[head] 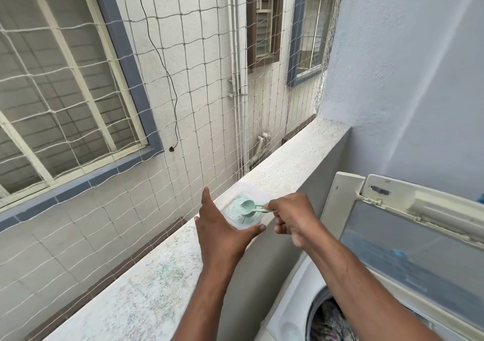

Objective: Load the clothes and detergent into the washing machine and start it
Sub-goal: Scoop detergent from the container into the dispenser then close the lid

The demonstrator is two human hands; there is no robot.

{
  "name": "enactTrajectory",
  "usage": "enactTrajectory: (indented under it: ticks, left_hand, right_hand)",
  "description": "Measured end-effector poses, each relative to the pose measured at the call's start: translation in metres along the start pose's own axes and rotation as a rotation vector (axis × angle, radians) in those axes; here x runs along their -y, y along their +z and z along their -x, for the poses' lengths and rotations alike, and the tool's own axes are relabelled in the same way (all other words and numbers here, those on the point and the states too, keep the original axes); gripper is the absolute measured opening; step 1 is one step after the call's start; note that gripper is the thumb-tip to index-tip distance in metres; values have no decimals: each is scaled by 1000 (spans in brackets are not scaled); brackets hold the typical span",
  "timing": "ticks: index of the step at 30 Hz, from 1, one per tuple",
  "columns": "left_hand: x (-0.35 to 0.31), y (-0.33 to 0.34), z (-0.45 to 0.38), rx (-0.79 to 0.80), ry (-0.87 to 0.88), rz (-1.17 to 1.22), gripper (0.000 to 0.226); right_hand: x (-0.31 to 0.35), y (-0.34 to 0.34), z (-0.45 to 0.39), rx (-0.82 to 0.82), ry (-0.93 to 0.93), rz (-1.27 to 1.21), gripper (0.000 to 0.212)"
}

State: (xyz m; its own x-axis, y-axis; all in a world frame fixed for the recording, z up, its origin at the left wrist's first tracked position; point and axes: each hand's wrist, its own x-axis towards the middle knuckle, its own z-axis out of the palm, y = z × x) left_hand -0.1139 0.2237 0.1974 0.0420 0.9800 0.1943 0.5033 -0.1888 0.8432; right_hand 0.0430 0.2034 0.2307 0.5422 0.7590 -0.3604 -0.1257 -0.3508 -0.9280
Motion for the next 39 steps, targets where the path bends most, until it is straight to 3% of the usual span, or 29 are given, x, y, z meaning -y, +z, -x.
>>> enactTrajectory:
  ticks: [6, 13, 18, 29, 39]
  left_hand:
    - [-13, -1, 3, -36, 75, 41, 137]
    - [-39, 5, 10, -18, 87, 266, 106]
    - [-52, 23, 16, 76, 36, 400, 104]
    - [-74, 81, 54, 282, 95, 472, 98]
    - [-41, 194, 108, 548, -165, 549, 84]
  right_hand:
    - [4, -10, 5, -6, -5, -114, 8]
    - [13, -35, 17, -13, -17, -190, 12]
    - [15, -58, 26, -58, -34, -236, 10]
    - [-21, -147, 43, -251, -7, -292, 14]
    - [-103, -233, 56, -527, 108, -327, 12]
